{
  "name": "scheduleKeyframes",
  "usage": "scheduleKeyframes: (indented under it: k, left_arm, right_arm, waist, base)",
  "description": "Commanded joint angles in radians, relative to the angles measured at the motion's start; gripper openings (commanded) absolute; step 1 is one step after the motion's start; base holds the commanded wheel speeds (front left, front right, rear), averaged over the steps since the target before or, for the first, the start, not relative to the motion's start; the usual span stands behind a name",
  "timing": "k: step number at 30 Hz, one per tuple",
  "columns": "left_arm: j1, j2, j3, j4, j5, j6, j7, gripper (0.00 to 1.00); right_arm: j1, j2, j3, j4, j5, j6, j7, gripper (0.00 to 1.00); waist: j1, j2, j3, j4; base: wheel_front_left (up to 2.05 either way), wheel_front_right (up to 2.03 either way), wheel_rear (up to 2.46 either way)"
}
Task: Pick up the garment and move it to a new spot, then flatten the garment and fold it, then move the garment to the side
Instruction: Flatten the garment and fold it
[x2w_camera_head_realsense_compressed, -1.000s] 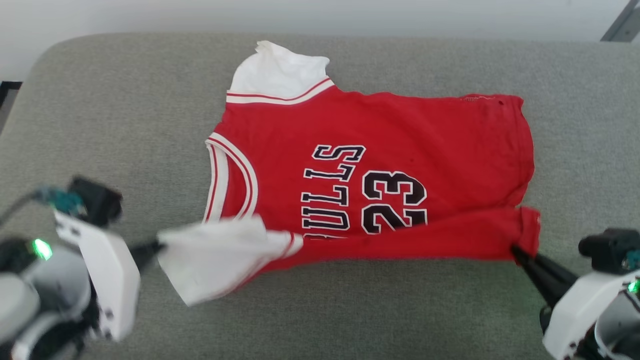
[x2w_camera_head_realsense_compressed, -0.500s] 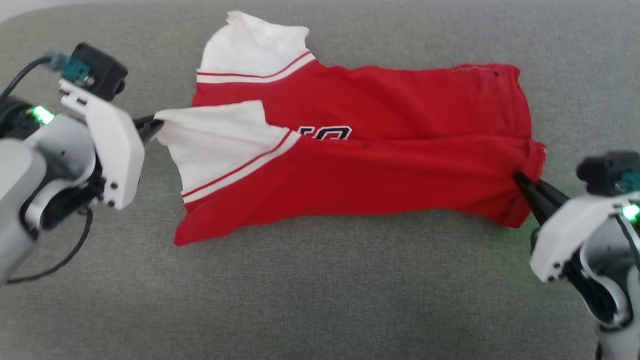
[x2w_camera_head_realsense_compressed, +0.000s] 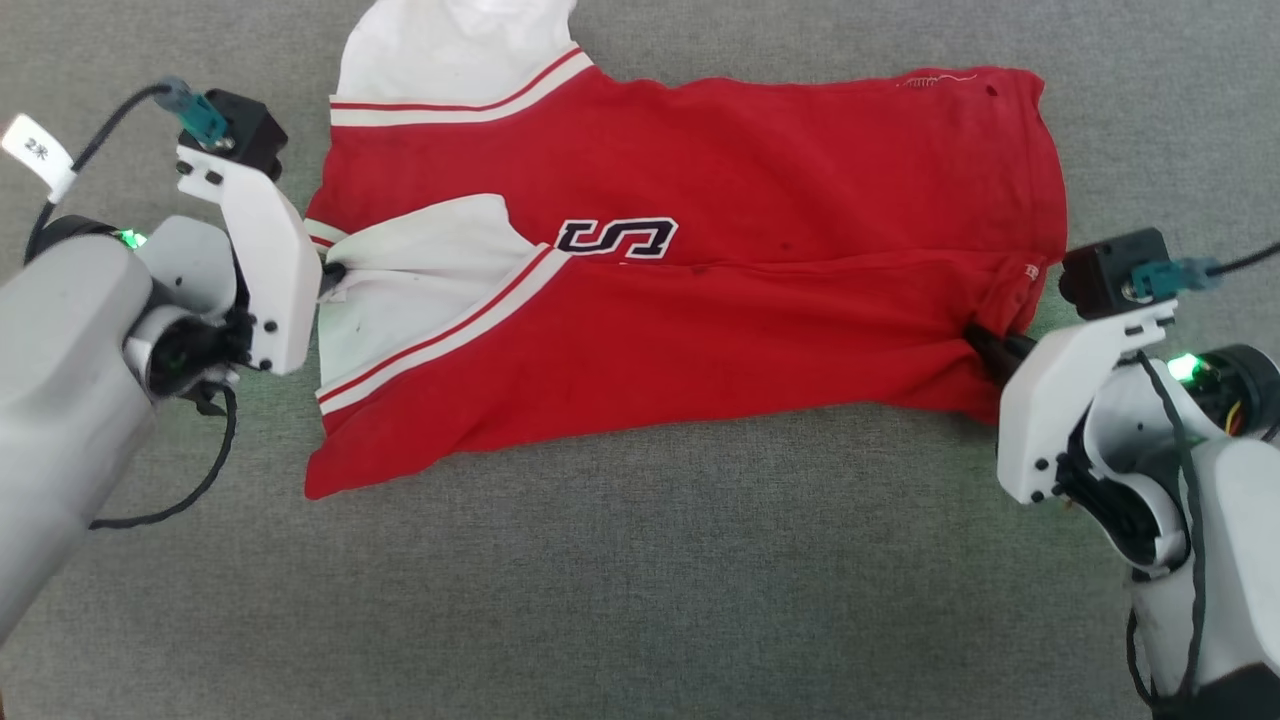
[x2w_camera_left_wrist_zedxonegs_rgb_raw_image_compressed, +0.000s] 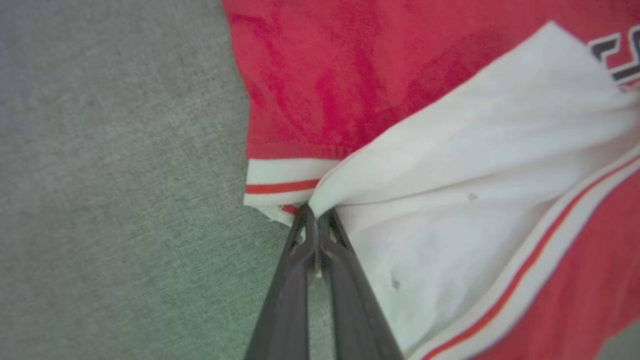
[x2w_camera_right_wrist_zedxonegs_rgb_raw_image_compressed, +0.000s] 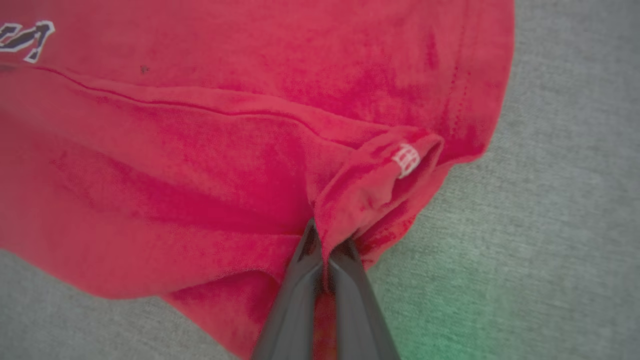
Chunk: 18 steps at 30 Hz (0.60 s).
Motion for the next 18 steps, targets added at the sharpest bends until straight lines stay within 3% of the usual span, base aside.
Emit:
scheduleKeyframes:
  k: [1, 4, 6, 7, 8, 9, 18]
  left_arm:
    - [0.002, -0.016, -0.004, 0.036, -0.025, -0.006, 0.025, 0.00]
    - [0.009, -0.049, -0.009, 0.109, -0.049, -0.005, 0.063, 0.22]
    - [0.007, -0.067, -0.005, 0.147, -0.063, -0.006, 0.070, 0.36]
    - [0.000, -0.072, -0.006, 0.157, -0.062, -0.008, 0.065, 0.51]
    - [-0.008, -0.078, 0.002, 0.163, -0.065, -0.008, 0.048, 0.89]
    - [-0.014, -0.082, 0.011, 0.168, -0.073, -0.009, 0.039, 1.00]
    - [-0.017, -0.033, 0.017, 0.115, -0.063, -0.002, 0.012, 1.00]
  right_arm:
    - [-0.006, 0.005, 0.008, 0.023, -0.002, -0.001, 0.022, 0.00]
    - [-0.031, 0.013, 0.015, 0.037, -0.011, -0.001, 0.050, 0.00]
    - [-0.044, 0.017, 0.023, 0.042, -0.011, -0.001, 0.063, 0.25]
    - [-0.048, 0.018, 0.026, 0.041, -0.012, -0.001, 0.070, 0.54]
    - [-0.050, 0.018, 0.023, 0.039, -0.012, -0.001, 0.076, 1.00]
    - [-0.049, 0.019, 0.020, 0.035, -0.011, -0.001, 0.085, 1.00]
    - [0.022, 0.019, -0.053, -0.134, -0.007, -0.001, 0.065, 1.00]
  waist:
    - [0.0000, 0.0000, 0.006, -0.003]
    - [0.0000, 0.0000, 0.011, -0.006]
    - [0.0000, 0.0000, 0.009, -0.007]
    - [0.0000, 0.0000, 0.006, -0.007]
    - [0.0000, 0.0000, 0.001, -0.005]
    - [0.0000, 0.0000, -0.005, -0.003]
    - [0.0000, 0.0000, -0.073, 0.021]
  base:
    - [0.00, 0.00, 0.00]
    - [0.00, 0.00, 0.00]
    - [0.00, 0.00, 0.00]
    - [0.00, 0.00, 0.00]
    - [0.00, 0.00, 0.00]
    - [0.00, 0.00, 0.00]
    - [0.00, 0.00, 0.00]
